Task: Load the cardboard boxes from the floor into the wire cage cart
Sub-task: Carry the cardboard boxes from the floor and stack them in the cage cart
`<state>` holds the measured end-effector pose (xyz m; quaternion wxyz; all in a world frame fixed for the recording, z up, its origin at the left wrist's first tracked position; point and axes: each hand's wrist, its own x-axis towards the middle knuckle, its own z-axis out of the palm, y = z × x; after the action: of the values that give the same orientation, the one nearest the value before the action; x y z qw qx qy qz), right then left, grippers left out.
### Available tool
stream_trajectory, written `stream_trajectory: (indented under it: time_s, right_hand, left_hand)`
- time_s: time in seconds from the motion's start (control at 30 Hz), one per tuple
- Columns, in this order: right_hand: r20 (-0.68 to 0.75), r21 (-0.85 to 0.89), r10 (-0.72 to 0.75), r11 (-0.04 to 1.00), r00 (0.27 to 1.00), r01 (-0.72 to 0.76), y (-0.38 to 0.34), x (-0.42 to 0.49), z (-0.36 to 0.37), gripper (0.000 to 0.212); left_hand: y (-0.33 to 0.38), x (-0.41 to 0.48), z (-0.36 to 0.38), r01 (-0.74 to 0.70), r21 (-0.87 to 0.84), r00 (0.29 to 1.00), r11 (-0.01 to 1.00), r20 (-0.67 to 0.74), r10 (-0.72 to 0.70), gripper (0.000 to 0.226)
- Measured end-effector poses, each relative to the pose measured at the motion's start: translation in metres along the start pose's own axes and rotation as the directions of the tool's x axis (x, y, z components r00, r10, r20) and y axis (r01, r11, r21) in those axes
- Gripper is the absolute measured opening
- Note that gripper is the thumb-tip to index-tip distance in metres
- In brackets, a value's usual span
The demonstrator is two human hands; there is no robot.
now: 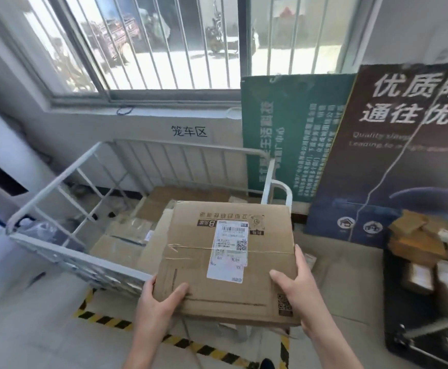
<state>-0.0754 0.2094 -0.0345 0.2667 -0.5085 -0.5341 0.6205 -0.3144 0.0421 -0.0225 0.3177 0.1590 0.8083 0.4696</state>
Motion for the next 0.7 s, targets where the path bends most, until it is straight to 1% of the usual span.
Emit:
stream_trajectory:
  time_s: [0.07, 0.13, 0.27, 0.37, 0.43, 0.5, 0.57, 0.63, 0.7]
  right_hand:
    - [0.049, -0.012, 0.012, 1.000, 0.999, -0.012, -0.011, 0.032, 0.020, 0.085]
    - [0.075, -0.028, 0.027, 0.999, 0.997, -0.025, -0.020, 0.056, 0.040, 0.085]
    - [0.066, -0.009, 0.059, 0.998, 0.996, -0.059, -0.029, 0.104, 0.078, 0.084]
    - [0.010, -0.004, 0.111, 0.994, 0.994, -0.111, -0.023, 0.137, 0.108, 0.085]
    - [-0.041, -0.033, 0.141, 0.989, 0.989, -0.143, -0.014, 0.156, 0.128, 0.086]
    - [-0.093, -0.044, 0.204, 0.977, 0.974, -0.209, -0.004, 0.170, 0.146, 0.087]
    - [-0.139, -0.058, 0.258, 0.962, 0.956, -0.268, 0.010, 0.181, 0.163, 0.088]
    - [-0.177, -0.089, 0.313, 0.939, 0.933, -0.332, 0.027, 0.189, 0.176, 0.089]
    - [-0.214, -0.156, 0.367, 0.902, 0.905, -0.402, 0.042, 0.191, 0.188, 0.089]
  left_hand:
    - [0.005, 0.028, -0.007, 0.002, -0.007, 0.999, 1.000, -0.035, -0.002, 0.100]
    - [0.009, 0.054, -0.012, 0.022, 0.006, 0.998, 1.000, -0.052, -0.021, 0.101]
    - [0.018, 0.119, -0.024, 0.056, 0.013, 0.998, 0.998, -0.024, -0.056, 0.103]
    - [0.020, 0.180, -0.031, 0.106, 0.043, 0.994, 0.993, 0.017, -0.107, 0.101]
    - [0.015, 0.223, -0.029, 0.137, 0.066, 0.985, 0.988, 0.093, -0.143, 0.097]
    - [0.007, 0.263, -0.025, 0.169, 0.097, 0.968, 0.981, 0.173, -0.184, 0.094]
    - [-0.002, 0.300, -0.018, 0.203, 0.140, 0.950, 0.969, 0.212, -0.229, 0.092]
    - [-0.014, 0.327, -0.009, 0.254, 0.198, 0.917, 0.947, 0.261, -0.301, 0.090]
    - [-0.029, 0.341, -0.001, 0.310, 0.284, 0.871, 0.907, 0.297, -0.391, 0.088]
